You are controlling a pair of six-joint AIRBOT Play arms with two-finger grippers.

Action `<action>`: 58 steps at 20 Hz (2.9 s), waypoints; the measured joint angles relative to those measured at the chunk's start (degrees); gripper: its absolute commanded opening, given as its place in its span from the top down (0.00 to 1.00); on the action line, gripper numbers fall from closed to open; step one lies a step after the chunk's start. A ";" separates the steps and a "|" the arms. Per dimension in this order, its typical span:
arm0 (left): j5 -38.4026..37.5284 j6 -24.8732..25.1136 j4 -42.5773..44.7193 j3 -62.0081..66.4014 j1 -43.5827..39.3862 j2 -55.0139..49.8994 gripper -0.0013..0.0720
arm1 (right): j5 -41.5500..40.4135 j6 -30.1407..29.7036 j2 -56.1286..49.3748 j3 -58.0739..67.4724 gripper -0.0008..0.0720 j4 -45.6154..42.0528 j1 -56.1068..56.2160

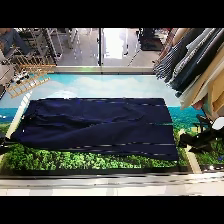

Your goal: Fold the clothes and pants, and hang the long-sleeved shirts on hangers.

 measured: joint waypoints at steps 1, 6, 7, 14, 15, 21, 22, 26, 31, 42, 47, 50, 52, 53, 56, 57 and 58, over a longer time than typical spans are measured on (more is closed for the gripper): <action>-0.07 -0.22 0.35 -0.39 0.15 0.00 0.46 | -0.68 -0.09 0.20 -1.75 0.21 0.83 -1.90; 2.16 -0.63 0.76 -1.36 0.87 0.04 0.46 | -3.87 -5.44 1.25 -12.00 0.21 12.96 -13.51; 3.54 -0.61 -0.15 -1.49 0.92 0.04 0.46 | -4.57 -6.58 1.38 -13.92 0.21 15.72 -15.50; 13.18 -0.61 -6.84 -3.56 0.28 -0.59 0.50 | -11.39 -10.58 1.64 -24.81 0.21 29.57 -22.25; 14.14 -0.61 -7.65 -3.80 0.20 -0.68 0.51 | -12.28 -10.75 1.64 -25.73 0.21 30.82 -22.49; 18.86 -0.61 -12.02 -4.37 -1.09 -0.96 0.96 | -18.43 -11.17 0.63 -27.65 0.21 34.62 -22.95; 19.17 -0.61 -12.44 -4.39 -1.46 -0.96 0.96 | -19.32 -11.23 0.46 -27.76 0.21 34.93 -22.97; 19.71 -0.61 -13.35 -4.44 -2.56 -0.96 0.96 | -19.32 -11.13 0.24 -27.80 0.21 34.01 -23.02; 18.47 -0.61 -13.81 -4.44 -2.89 -0.96 0.96 | -14.64 -11.76 0.35 -27.76 0.21 28.98 -23.02; 17.75 -0.61 -13.90 -4.44 -2.91 -0.96 0.96 | -4.39 -17.29 4.26 -26.99 0.21 24.04 -23.04; 17.57 -0.61 -13.92 -4.44 -2.91 -0.96 0.96 | -6.51 -14.82 4.66 -26.91 0.21 17.88 -23.04; 17.55 -0.61 -13.92 -4.44 -2.91 -0.96 0.96 | -11.47 -12.63 4.57 -27.21 0.22 16.44 -23.04; 17.53 -0.61 -13.94 -4.44 -2.91 -0.96 0.96 | -13.29 -11.63 3.93 -27.34 0.31 17.16 -23.06; 17.49 -0.61 -13.94 -4.44 -2.91 -0.96 0.96 | -15.34 -11.43 3.23 -27.36 0.39 18.23 -23.04; 17.16 -0.61 -13.94 -4.44 -2.91 -0.96 0.96 | -19.50 -11.72 0.83 -27.39 0.66 21.94 -22.05; 17.00 -0.61 -13.94 -4.44 -2.91 -0.96 0.96 | -20.63 -12.00 0.15 -27.43 0.75 22.38 -21.20; 16.79 -0.61 -13.97 -4.44 -2.91 -0.96 0.96 | -22.21 -12.35 -0.31 -27.50 0.91 23.32 -20.22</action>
